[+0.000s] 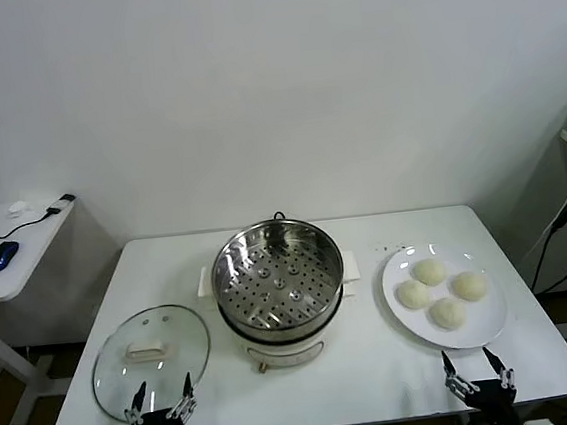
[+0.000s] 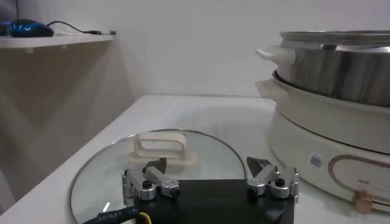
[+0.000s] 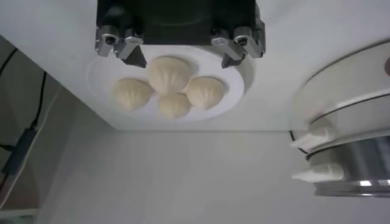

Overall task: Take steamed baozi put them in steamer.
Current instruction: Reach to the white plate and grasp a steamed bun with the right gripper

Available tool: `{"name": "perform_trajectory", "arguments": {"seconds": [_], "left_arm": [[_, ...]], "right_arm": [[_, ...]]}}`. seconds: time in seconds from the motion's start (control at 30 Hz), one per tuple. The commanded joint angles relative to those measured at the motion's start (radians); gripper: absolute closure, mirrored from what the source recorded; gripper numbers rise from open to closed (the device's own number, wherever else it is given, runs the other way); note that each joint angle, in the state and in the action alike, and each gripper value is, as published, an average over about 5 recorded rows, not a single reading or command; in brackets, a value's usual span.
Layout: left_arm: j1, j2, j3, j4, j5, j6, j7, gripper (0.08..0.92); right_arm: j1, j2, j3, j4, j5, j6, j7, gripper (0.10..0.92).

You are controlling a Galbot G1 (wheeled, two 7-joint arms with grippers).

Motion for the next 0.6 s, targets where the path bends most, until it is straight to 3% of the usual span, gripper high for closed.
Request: {"name": "perform_trajectory", "arguments": {"seconds": [0.03,0.2,0.3,0.43,0.6], "left_arm": [[0.002,0.004,0.005,-0.007,0.0,0.002,-0.001,0.177],[0.001,0.008,0.011,-0.013,-0.001,-0.001,-0.002,0.177],[0.0,0.011,0.014,-0.012,-0.003,-0.006,-0.002,0.177],[-0.002,0.013,0.017,-0.009,-0.004,-0.013,-0.003,0.177],[-0.003,0.012,0.019,-0.004,-0.002,-0.022,-0.006,0.177]], "right_arm": [[0.196,-0.117,0.032,-0.015,-0.012,-0.133,-0.018,0.203],[0.525,-0.313,-0.027,-0.174,0.038,-0.251,-0.031,0.203],[0.722,-0.44,-0.14,-0.307,-0.025,-0.27,-0.111,0.203],[0.964,-0.617,-0.384,-0.471,-0.113,-0.282,-0.298,0.203],[1.278,-0.782,-0.787,-0.632,-0.151,-0.19,-0.672,0.203]]}}
